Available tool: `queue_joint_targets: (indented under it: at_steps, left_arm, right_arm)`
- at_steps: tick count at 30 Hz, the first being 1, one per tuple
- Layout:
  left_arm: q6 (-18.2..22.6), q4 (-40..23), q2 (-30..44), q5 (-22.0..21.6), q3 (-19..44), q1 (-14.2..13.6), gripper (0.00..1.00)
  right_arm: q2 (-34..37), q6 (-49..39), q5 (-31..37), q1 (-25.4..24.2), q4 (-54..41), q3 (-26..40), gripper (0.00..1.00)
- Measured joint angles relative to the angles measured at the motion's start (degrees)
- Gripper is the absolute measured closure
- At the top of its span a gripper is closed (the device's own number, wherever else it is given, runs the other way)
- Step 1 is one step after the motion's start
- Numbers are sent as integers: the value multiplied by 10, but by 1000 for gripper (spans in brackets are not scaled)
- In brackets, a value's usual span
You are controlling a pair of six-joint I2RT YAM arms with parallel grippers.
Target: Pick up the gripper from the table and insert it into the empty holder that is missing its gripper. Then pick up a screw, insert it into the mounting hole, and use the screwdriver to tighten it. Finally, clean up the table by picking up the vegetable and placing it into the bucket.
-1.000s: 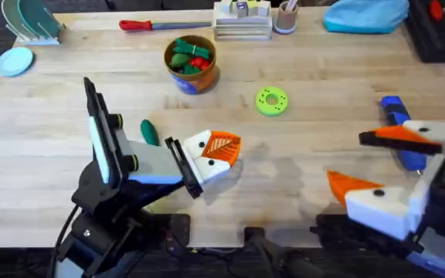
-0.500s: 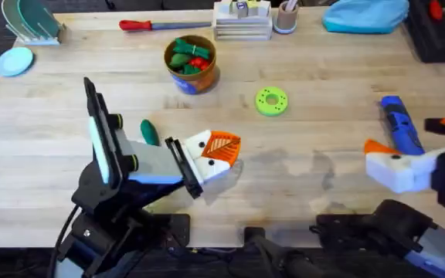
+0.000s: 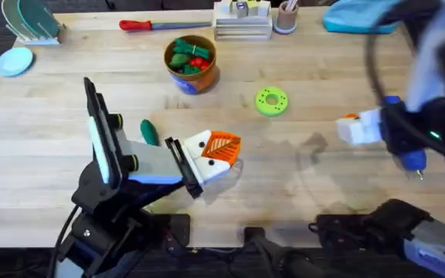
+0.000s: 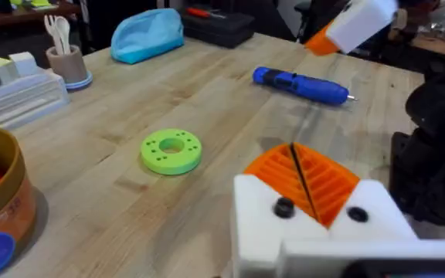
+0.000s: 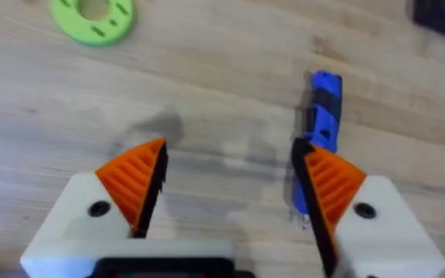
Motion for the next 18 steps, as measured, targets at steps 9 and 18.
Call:
queue_joint_targets:
  at_steps: [9,18]
  left_arm:
    - [0,0,0,0,0,0,996]
    - [0,0,0,-1,0,0,996]
  right_arm:
    - [163,-97,-41,-194,52,0,32]
    - [250,-192,-84,-422,123,-1,30]
